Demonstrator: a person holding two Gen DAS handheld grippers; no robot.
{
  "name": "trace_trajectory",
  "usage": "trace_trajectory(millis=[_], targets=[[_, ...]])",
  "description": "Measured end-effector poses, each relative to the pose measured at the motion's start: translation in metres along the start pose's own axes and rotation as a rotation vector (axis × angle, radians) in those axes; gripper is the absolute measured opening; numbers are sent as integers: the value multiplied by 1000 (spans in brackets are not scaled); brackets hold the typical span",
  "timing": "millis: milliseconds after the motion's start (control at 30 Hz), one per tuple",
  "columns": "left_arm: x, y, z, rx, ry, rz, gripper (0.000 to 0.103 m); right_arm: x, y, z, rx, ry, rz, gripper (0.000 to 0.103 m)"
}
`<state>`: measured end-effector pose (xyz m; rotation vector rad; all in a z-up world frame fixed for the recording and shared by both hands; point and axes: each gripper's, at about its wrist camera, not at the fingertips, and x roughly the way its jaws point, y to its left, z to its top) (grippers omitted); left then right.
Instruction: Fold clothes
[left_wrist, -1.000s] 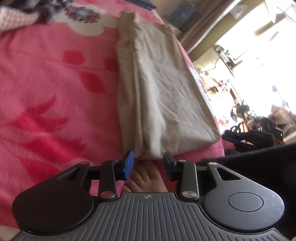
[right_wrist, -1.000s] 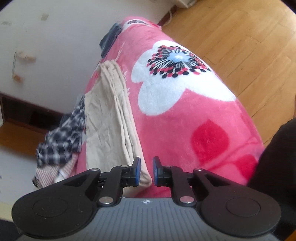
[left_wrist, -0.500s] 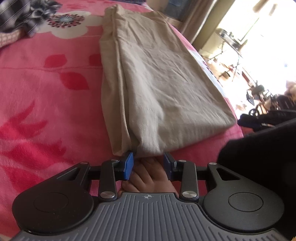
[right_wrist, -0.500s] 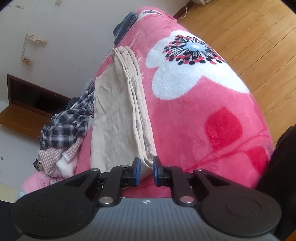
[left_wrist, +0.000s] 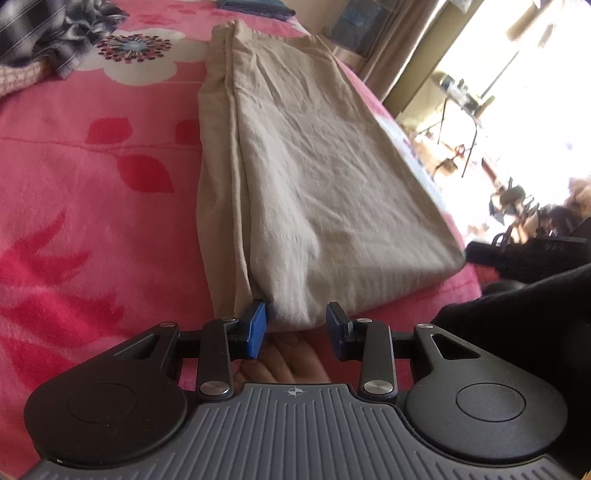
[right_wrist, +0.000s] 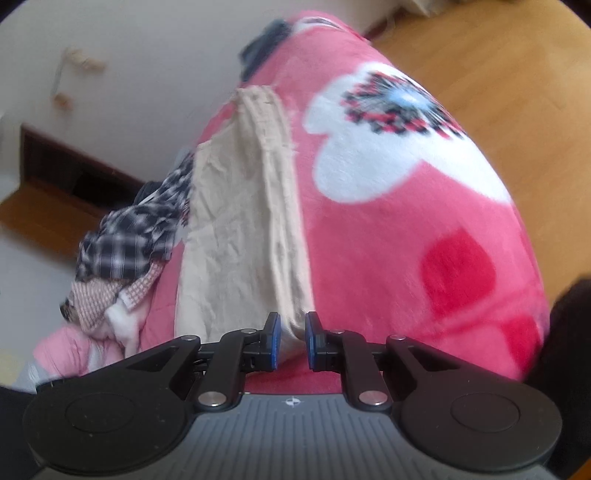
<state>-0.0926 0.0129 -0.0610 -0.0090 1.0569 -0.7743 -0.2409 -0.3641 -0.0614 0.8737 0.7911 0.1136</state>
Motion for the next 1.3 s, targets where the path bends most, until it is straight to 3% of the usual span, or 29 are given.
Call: trace_trajectory(millis=[200,333,467,500,633,833,1000,1100,1167,1300], targets=[[6,0,5,-8,32,22,28,3,24,-7,-208,0,-52,16],[6,1,4,-16,22,41,9,6,27,-9,-249,13,-64,16],[-1,-5,2,-10,-3,43,3,8,30,-11,-291,25,-75,12],[-6,-6,3,-12,-12,33,3,9,30,-12,-301,28,-78,4],[-29,-4,9,-16,-47,-8,3,-5,41,-8,-335,7,21,2],[-12,20,4,-50,17,32,2,17,23,-14,-281,74,-41,2],[-1,32,-5,-77,96,114,4,11,22,-6,-266,95,-120,4],[-21,36,0,-84,46,131,10,6,21,0,-259,113,-179,4],[-33,37,12,-87,-9,136,12,-8,26,11,-273,58,-196,5],[-37,28,53,-24,-127,104,21,-12,49,45,-336,-30,-149,5]])
